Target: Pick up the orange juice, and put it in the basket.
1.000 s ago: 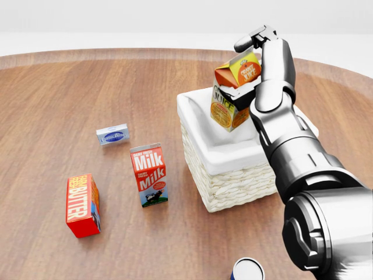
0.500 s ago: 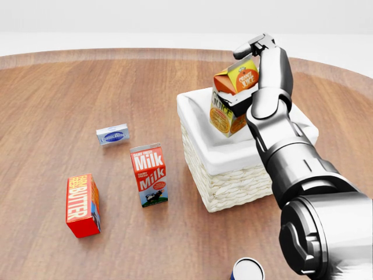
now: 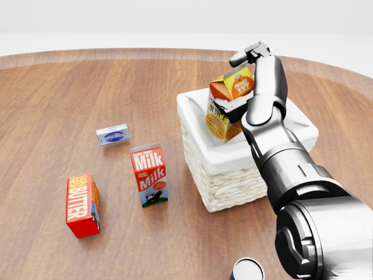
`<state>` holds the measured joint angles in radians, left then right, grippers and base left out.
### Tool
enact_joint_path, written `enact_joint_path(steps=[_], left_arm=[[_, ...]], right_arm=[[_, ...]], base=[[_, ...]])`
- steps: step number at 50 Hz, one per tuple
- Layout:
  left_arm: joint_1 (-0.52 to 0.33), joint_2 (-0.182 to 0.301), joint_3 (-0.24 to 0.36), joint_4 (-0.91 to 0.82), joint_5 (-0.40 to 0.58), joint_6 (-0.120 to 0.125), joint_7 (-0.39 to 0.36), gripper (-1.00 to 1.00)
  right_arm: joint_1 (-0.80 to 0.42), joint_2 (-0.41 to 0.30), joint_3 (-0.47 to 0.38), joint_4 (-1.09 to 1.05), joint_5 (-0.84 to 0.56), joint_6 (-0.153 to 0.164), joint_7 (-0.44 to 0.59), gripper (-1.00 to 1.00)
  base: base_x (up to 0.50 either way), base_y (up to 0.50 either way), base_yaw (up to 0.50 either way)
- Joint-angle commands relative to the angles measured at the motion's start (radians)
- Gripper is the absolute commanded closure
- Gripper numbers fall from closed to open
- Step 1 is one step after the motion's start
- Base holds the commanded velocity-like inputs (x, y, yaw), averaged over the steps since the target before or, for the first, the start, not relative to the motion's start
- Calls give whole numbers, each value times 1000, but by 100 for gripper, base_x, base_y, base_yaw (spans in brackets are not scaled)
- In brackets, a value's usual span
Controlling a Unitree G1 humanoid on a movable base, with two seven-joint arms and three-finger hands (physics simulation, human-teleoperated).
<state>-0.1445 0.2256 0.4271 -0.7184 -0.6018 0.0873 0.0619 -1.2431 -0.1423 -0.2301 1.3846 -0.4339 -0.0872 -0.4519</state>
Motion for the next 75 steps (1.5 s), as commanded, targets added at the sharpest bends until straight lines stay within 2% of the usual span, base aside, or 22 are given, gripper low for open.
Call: enact_joint_path(steps=[1,28,75], left_arm=[[2,-1,1,-4,-1,0,0,-100],[0,-1,0,-1,-1,0,1,-100],[-3,2,-1,3,-4,0,4,-100]], right_arm=[[0,5,-5,-12,-24,0,-21,100],[24,23,-11,-10,-36,0,-72,100],[67,48,-16,-7,-60,0,-72,100]], base=[[0,0,0],[0,0,0],[0,0,0]])
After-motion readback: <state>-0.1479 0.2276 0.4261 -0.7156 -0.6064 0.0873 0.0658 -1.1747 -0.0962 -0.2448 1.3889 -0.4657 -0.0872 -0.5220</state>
